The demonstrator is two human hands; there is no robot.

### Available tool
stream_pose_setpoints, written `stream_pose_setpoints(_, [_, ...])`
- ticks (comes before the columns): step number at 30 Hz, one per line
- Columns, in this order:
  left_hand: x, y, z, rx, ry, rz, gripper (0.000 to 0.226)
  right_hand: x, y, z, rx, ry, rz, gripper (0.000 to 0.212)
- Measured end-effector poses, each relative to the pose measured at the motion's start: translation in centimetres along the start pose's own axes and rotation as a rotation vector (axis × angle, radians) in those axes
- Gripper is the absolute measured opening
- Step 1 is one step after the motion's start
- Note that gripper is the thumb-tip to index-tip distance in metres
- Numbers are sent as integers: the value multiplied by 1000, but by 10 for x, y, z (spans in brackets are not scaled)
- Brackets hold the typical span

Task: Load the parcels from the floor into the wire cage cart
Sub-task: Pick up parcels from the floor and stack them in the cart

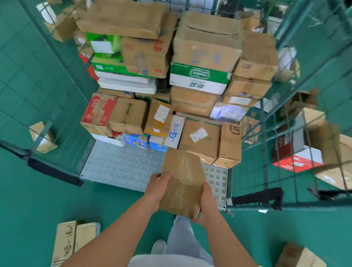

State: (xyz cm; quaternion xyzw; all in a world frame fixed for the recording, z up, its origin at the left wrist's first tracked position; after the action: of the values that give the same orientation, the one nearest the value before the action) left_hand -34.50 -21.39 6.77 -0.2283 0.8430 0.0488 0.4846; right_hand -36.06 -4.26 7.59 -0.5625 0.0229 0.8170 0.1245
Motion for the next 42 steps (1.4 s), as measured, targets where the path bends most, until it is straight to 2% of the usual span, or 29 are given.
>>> stream_pose_setpoints(3, [41,10,-22,87,-24,-39,77,28,19,32,-75,10,-21,38])
stream_pose_setpoints(7, [76,40,-71,226,-4,-6,32,84,38,79,-139,15,-51,25])
stream_pose_setpoints(13, [182,82,-130,390,27,-27,16,192,77,147,-295,-72,-83,24])
stream_pose_setpoints(16, [240,99,-154,443,29,-11,18,236,102,180,-352,-85,-101,33])
stream_pose_setpoints(20, [310,115,-175,426,29,-16,19,288,135,219,-348,-117,-97,27])
stream_pose_setpoints(25, [378,122,-187,436,40,-67,54,348,168,240,-423,-292,-81,50])
stream_pose_setpoints(29, [412,125,-171,402,-2,-47,67,396,195,243,-476,-227,-70,74])
stream_pose_setpoints(34, [452,137,-152,372,-52,-74,69,439,222,241,-664,-278,-68,69])
stream_pose_setpoints(39, [461,139,-146,276,57,-190,63,454,229,243,-812,-430,-59,65])
stream_pose_setpoints(42, [456,139,-144,254,114,-208,62,464,237,248,-823,-433,-46,65])
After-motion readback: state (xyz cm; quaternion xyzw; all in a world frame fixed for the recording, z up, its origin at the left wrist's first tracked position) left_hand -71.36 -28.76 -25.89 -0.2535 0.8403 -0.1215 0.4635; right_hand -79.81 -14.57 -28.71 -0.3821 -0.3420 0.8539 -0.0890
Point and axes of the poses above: each hand's wrist, its own x-axis towards the middle knuckle, its own y-axis out of the palm, z = x × y, the point moved 2 cm from there along x, towards the middle knuckle, and after that the axes turned 6 degrees about -z, right-handed, at the moved point
